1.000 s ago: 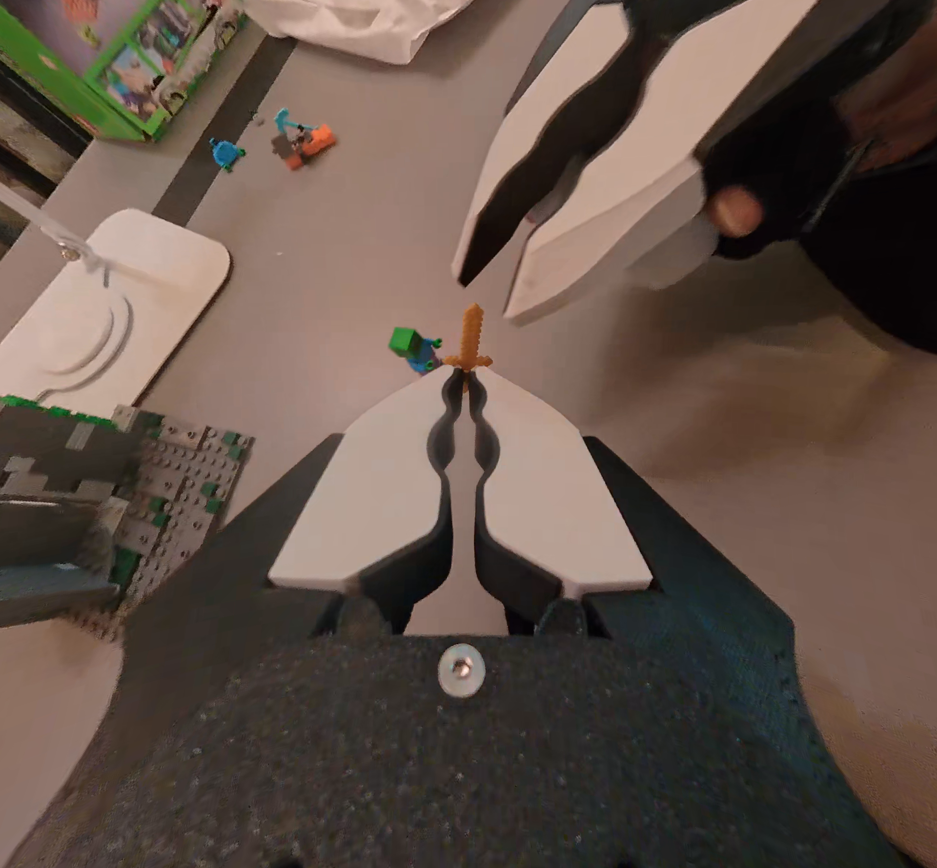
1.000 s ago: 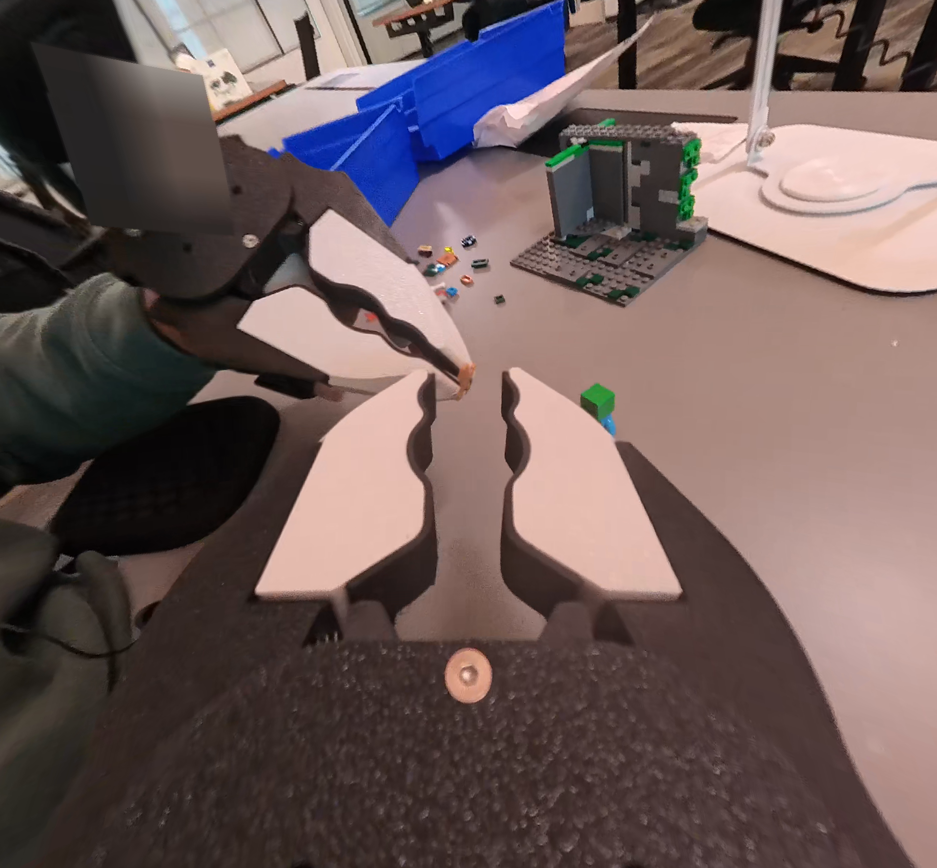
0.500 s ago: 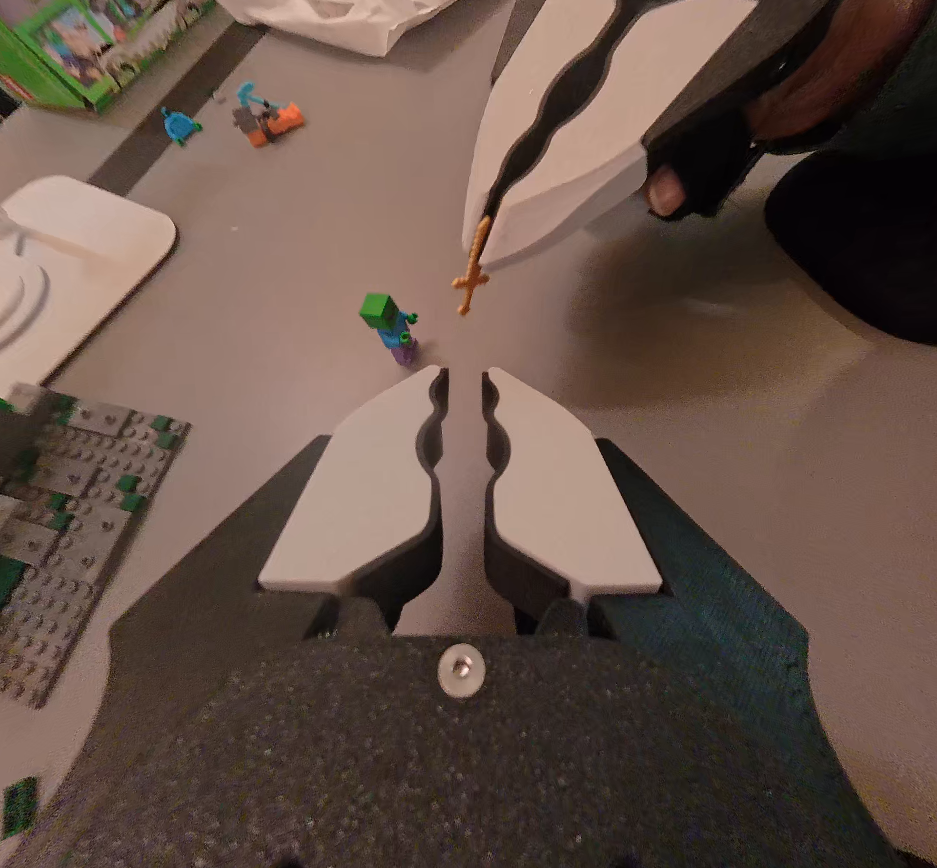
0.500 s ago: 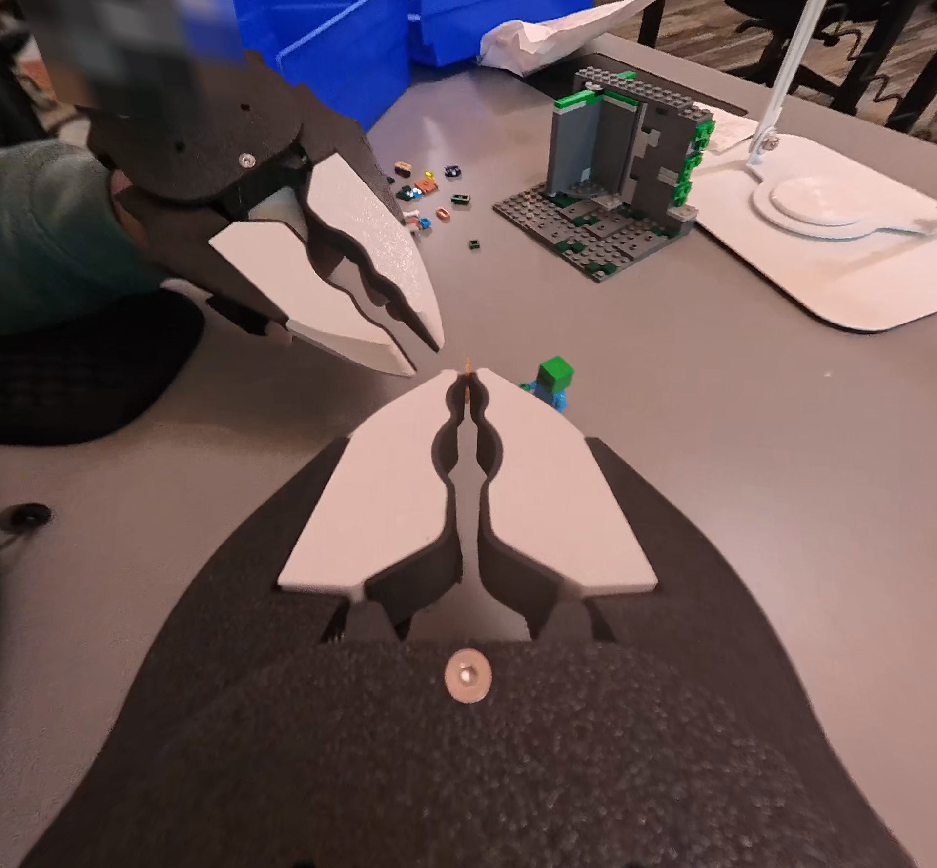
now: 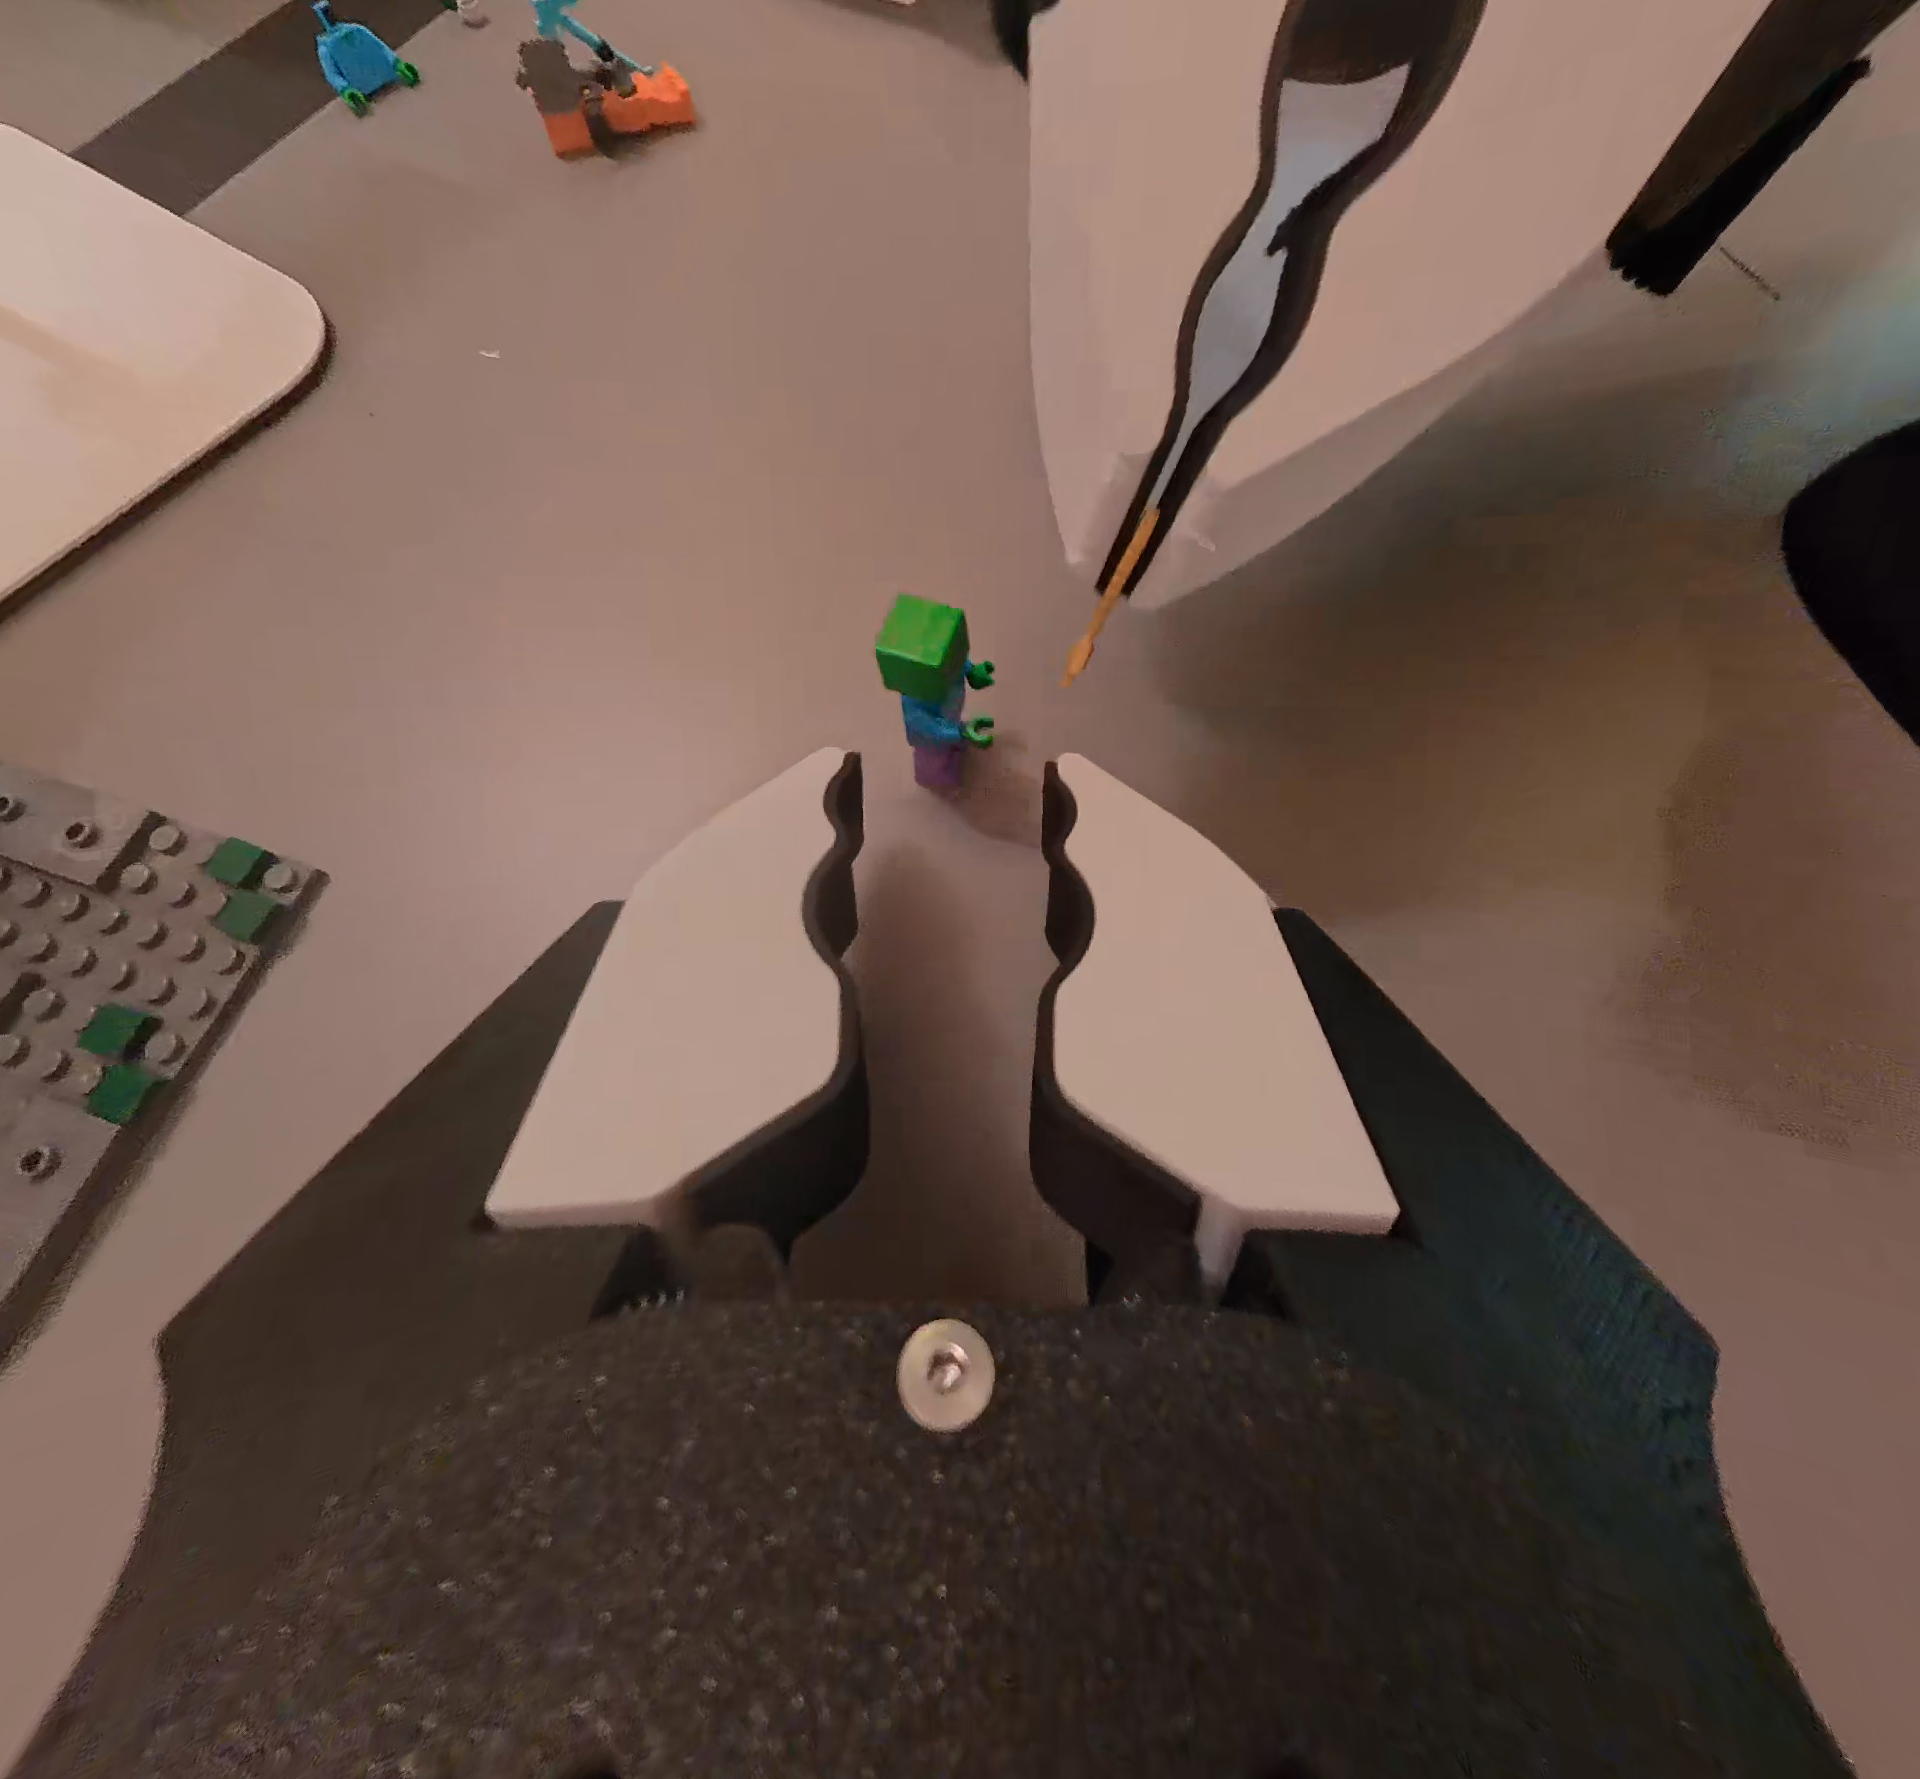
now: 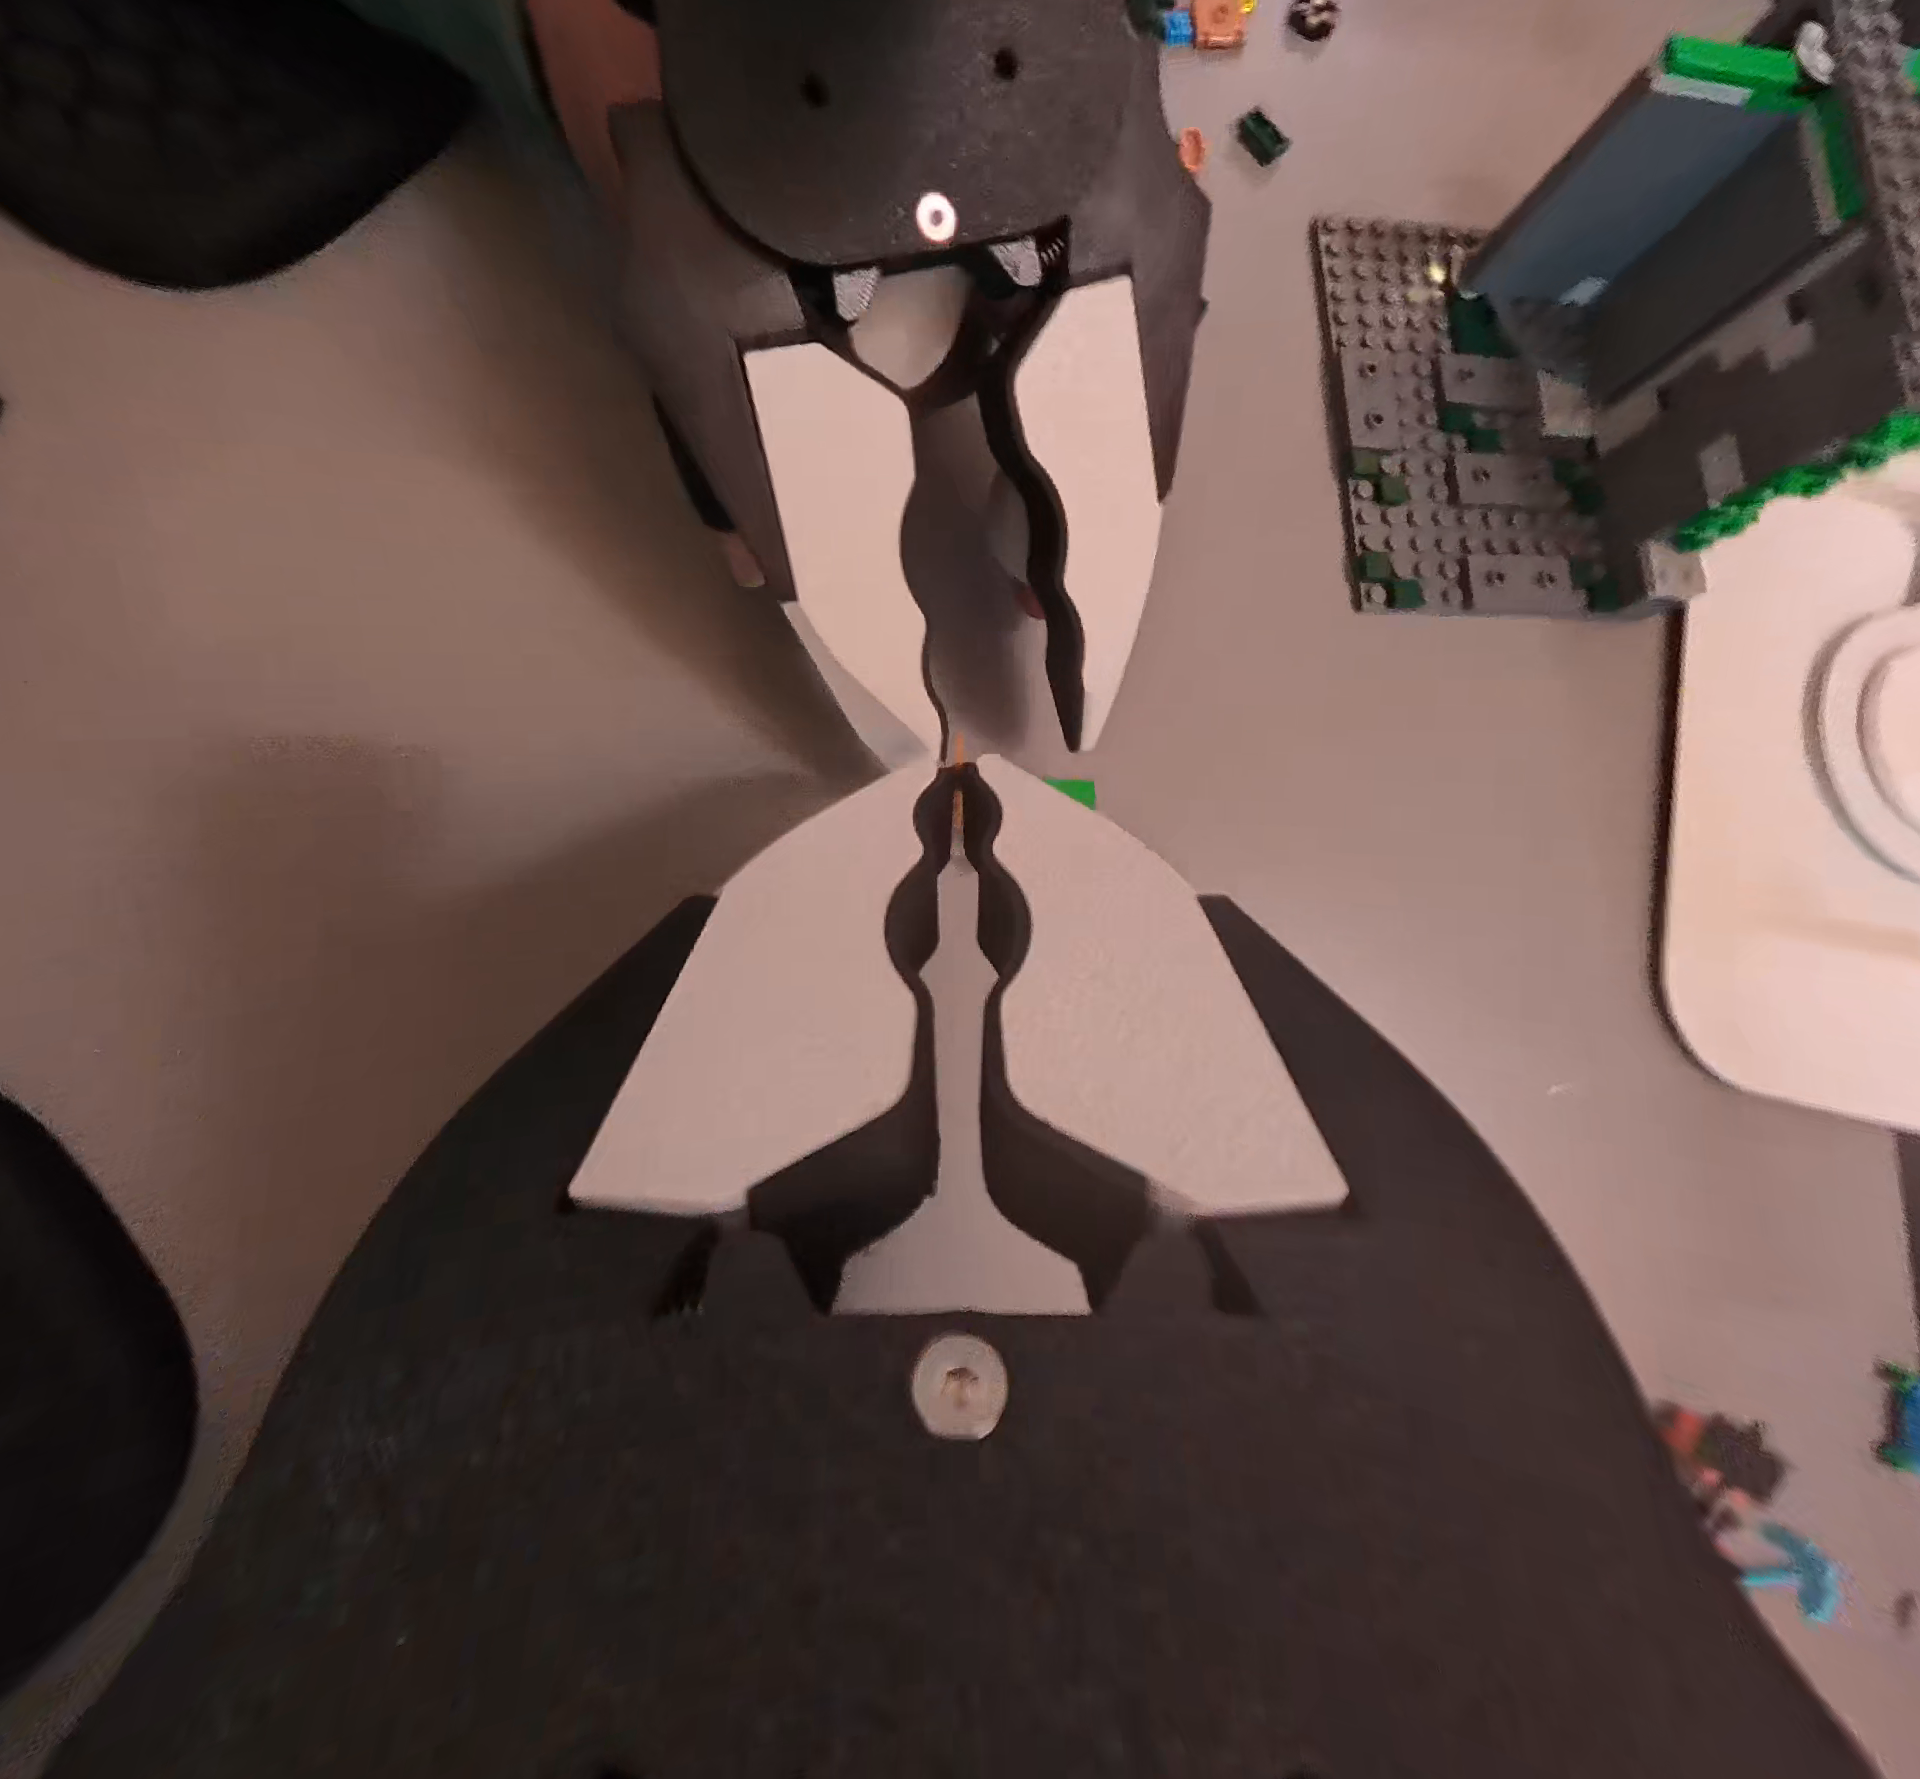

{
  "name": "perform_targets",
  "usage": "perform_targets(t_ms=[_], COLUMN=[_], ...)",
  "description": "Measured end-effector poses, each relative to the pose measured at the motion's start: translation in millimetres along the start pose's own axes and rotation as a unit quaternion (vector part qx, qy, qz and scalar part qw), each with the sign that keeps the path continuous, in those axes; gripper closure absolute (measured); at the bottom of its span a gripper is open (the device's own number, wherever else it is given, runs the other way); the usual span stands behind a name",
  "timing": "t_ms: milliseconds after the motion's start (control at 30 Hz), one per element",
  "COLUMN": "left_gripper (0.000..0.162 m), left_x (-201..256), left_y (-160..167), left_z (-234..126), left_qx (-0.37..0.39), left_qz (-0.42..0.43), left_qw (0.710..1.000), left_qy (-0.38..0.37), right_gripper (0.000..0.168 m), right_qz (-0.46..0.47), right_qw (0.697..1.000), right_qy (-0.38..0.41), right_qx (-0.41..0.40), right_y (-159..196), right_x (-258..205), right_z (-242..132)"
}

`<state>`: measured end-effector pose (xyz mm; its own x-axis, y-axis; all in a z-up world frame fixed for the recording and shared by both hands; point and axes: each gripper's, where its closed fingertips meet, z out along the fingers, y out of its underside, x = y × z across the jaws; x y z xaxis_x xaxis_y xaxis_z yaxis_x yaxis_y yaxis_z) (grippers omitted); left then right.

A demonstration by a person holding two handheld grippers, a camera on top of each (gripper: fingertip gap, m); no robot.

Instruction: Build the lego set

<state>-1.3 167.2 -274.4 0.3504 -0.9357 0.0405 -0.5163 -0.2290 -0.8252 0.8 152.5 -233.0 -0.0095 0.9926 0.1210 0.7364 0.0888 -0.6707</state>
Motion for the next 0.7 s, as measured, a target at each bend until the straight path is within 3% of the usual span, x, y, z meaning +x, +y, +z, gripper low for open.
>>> perform_targets(t_ms=[267,700], left_gripper=[0.127,0.142], left_x=[4,1], left_y=[2,3], left_z=[13,23], left_qx=[-0.030,-0.050], left_qz=[0.009,0.047], left_qw=[0.999,0.998], left_qy=[0.028,0.007], right_gripper=[0.167,0.167], right_qz=[-0.044,-0.016], right_qw=[0.993,0.995], right_qy=[-0.068,-0.075], right_qx=[-0.082,-0.068], right_y=[4,9], right_x=[8,6], right_z=[12,16])
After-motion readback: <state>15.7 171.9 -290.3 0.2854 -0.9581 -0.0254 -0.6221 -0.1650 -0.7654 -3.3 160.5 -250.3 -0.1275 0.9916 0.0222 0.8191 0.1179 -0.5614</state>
